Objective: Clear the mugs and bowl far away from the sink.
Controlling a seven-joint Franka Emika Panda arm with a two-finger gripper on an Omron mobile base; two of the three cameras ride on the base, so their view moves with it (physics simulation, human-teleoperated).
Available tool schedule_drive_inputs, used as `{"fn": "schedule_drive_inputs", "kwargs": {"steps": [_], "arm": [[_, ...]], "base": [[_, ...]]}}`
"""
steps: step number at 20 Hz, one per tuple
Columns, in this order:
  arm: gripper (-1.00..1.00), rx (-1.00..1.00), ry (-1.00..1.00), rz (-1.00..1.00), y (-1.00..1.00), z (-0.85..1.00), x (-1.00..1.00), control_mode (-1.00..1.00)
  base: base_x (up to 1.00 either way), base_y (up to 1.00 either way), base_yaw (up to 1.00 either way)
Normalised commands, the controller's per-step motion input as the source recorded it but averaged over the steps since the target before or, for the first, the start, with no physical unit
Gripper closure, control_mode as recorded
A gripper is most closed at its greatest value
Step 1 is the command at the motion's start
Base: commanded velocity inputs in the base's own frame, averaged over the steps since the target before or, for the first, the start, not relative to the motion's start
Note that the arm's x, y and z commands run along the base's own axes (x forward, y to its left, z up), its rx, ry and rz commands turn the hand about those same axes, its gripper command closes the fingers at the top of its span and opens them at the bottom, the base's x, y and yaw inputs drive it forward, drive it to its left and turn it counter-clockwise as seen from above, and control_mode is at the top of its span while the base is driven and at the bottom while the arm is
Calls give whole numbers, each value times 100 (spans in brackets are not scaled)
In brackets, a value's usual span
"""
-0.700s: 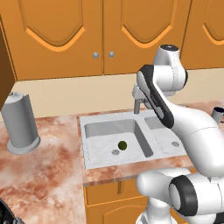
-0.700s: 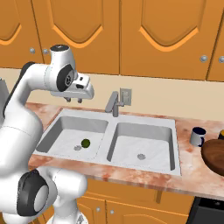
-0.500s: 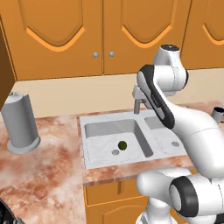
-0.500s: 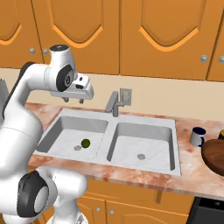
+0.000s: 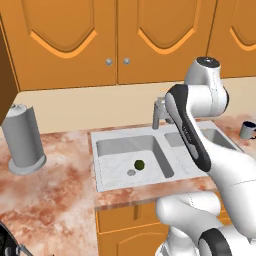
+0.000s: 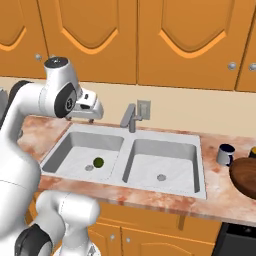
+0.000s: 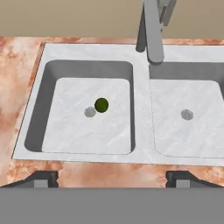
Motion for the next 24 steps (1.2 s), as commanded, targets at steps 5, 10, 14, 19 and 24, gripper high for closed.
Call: {"fn": "schedule_drive_inputs", "kwargs": {"steps": [5,10,14,19,24], "arm": [[-100,0,0,0,0,0,0,100],[-100,0,0,0,0,0,0,100],[-100,0,0,0,0,0,0,100],[-100,0,0,0,0,0,0,100],[-100,0,9,0,-12,-22,2,-100]], "base": [[-39,-53,0],[-15,-96,0],[-5,-100,0],[-1,-95,0],[1,-41,0]]}}
